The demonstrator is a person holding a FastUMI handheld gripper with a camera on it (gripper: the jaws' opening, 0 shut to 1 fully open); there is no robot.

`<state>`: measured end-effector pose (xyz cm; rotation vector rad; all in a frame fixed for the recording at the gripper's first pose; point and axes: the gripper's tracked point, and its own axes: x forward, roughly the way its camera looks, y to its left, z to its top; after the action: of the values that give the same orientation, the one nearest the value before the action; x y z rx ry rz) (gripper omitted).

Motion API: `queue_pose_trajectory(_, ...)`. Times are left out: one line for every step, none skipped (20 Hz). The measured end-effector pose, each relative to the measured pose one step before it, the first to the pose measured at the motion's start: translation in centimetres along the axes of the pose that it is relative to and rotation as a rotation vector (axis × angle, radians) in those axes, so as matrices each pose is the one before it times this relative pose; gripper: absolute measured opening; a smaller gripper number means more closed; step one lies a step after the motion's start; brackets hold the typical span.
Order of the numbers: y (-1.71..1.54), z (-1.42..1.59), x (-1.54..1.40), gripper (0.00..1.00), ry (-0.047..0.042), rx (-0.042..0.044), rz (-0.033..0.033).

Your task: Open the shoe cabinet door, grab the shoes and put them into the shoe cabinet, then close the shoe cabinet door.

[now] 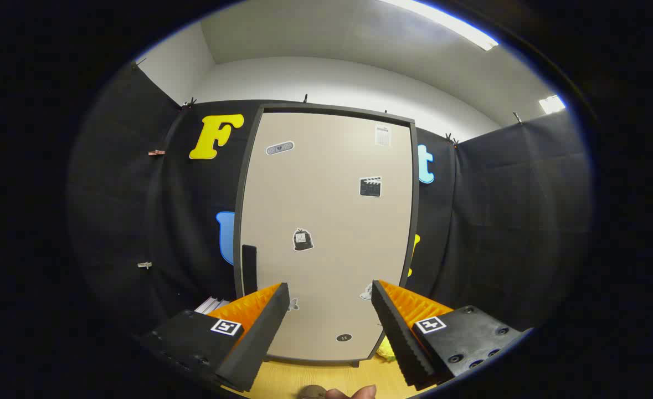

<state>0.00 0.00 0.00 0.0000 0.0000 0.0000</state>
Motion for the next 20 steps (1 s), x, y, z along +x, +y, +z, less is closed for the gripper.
queue_pose_trajectory(0.05,-0.002,-0.017,0.98,0.00232,0.003,-0.00139)
queue_pose_trajectory(-0.071,-0.017,-0.007,0.98,0.00313,0.00275,-0.00439)
queue_pose_trajectory(-0.01,-0.099,-0.018,0.97,0.00489,0.00678,-0.00268)
queue_pose_trajectory(0.021,-0.051,-0.012,0.97,0.00424,0.00909,-0.00159)
queue_pose_trajectory(-0.02,-0.098,-0.001,0.97,0.00621,0.00527,0.00075)
queue_pose_trajectory(-0.071,-0.184,-0.041,0.98,0.00758,0.00298,-0.00012)
queue_pose_trajectory(0.012,-0.189,0.005,0.98,0.0092,0.00528,0.00174)
queue_pose_trajectory(0.01,-0.185,-0.041,0.98,0.00899,0.01015,0.00169)
queue_pose_trajectory(0.021,-0.111,-0.014,0.98,0.00715,0.01663,0.00397)
queue_pose_trajectory(0.026,-0.108,-0.08,0.98,0.00372,0.02075,0.00312)
queue_pose_trajectory(-0.081,-0.044,0.039,0.98,0.00214,0.02053,-0.00156)
queue_pose_trajectory(-0.171,0.011,0.065,0.98,0.00125,0.00741,-0.00402)
queue_pose_trajectory(-0.184,-0.043,-0.014,0.98,0.00011,-0.00419,-0.00625)
queue_pose_trajectory(-0.099,-0.118,0.088,0.97,0.00114,-0.00809,-0.00217)
queue_pose_trajectory(0.07,-0.088,0.038,0.97,0.00103,-0.0069,0.00171)
queue_pose_trajectory(0.087,-0.106,0.066,0.97,0.00215,-0.00126,0.00153)
queue_pose_trajectory(0.281,-0.024,0.073,0.97,-0.00172,0.00539,0.00498)
queue_pose_trajectory(0.341,0.073,0.179,0.98,-0.00394,0.0117,0.00425)
queue_pose_trajectory(0.83,0.233,0.216,0.98,-0.0056,0.01698,0.01759)
queue_pose_trajectory(0.867,0.012,0.321,0.98,-0.00146,0.00948,0.01448)
